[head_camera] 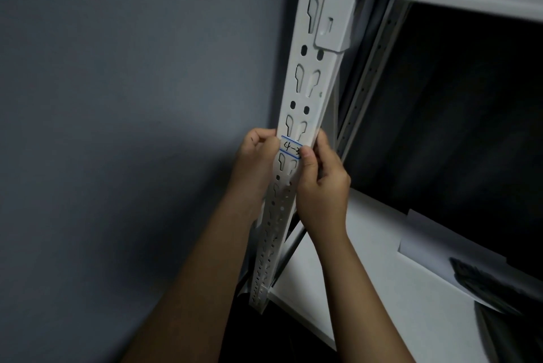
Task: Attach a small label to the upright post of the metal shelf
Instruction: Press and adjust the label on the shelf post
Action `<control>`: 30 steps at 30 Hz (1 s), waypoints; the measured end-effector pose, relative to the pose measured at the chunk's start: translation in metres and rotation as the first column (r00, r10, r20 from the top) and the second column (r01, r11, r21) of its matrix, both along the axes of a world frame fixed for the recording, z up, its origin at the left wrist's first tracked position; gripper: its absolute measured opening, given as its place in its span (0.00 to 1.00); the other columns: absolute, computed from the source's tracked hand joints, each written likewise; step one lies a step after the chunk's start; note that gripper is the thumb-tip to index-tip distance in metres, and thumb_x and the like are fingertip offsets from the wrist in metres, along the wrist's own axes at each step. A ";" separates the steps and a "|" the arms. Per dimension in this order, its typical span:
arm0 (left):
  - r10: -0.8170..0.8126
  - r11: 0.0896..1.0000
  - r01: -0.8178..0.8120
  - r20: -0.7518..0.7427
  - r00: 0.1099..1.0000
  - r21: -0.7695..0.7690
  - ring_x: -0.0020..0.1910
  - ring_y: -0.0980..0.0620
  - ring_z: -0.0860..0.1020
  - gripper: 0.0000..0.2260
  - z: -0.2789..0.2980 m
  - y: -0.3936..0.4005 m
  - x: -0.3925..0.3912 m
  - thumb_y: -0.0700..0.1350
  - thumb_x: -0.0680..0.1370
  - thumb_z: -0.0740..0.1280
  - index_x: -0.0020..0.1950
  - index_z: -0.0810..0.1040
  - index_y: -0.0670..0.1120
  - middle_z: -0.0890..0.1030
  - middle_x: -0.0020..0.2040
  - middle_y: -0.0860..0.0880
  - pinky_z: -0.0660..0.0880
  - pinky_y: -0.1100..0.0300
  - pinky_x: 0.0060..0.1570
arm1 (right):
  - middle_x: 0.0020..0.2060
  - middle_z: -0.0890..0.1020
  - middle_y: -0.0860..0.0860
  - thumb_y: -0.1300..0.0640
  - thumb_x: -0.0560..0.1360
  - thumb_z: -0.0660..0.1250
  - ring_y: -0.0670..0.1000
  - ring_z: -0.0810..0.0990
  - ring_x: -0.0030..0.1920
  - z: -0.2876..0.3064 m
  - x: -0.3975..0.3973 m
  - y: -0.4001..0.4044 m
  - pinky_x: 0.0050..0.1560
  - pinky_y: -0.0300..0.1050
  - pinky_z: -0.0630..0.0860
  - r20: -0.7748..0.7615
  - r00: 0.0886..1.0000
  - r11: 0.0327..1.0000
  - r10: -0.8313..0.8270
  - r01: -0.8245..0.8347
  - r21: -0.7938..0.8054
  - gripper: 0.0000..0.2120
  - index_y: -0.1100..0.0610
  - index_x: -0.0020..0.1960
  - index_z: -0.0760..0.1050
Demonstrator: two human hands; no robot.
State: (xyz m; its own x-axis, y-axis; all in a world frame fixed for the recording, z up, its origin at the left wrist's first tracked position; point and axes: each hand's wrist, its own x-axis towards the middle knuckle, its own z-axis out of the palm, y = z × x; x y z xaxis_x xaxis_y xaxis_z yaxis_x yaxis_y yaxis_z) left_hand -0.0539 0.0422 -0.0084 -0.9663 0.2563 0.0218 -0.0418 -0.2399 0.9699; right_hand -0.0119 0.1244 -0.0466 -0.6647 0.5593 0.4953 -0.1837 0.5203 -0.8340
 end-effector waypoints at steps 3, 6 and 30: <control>-0.004 1.000 0.004 0.016 1.000 0.003 0.39 0.54 0.82 0.10 -0.002 -0.003 0.000 0.35 0.76 0.58 0.49 0.75 0.47 0.84 0.42 0.50 0.78 0.59 0.39 | 0.58 0.78 0.48 0.47 0.79 0.56 0.47 0.78 0.56 0.000 -0.002 0.000 0.54 0.54 0.79 -0.002 1.000 1.000 -0.008 0.008 -0.008 0.22 0.49 0.72 0.67; -0.068 0.998 0.068 0.028 0.997 0.002 0.39 0.56 0.82 0.11 -0.001 -0.008 -0.001 0.34 0.75 0.59 0.51 0.76 0.46 0.84 0.43 0.50 0.77 0.61 0.38 | 0.58 0.78 0.47 0.46 0.78 0.56 0.48 0.78 0.57 -0.001 -0.002 0.001 0.54 0.55 0.79 0.003 1.000 1.000 -0.010 0.010 -0.016 0.23 0.48 0.72 0.67; -0.036 0.998 0.039 -0.055 0.998 0.049 0.45 0.55 0.83 0.11 -0.004 -0.008 0.006 0.37 0.78 0.61 0.57 0.77 0.46 0.84 0.48 0.49 0.77 0.65 0.38 | 0.58 0.79 0.48 0.46 0.78 0.56 0.47 0.78 0.57 0.001 0.001 0.003 0.54 0.54 0.79 -0.007 0.999 0.998 0.054 -0.054 -0.029 0.22 0.47 0.72 0.67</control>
State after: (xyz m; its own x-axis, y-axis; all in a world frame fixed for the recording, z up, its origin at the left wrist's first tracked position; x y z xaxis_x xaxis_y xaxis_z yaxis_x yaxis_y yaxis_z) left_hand -0.0479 0.0342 -0.0127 -0.9532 0.2896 0.0871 0.0003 -0.2871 0.9579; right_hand -0.0110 0.1276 -0.0455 -0.6914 0.5366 0.4838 -0.2163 0.4852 -0.8473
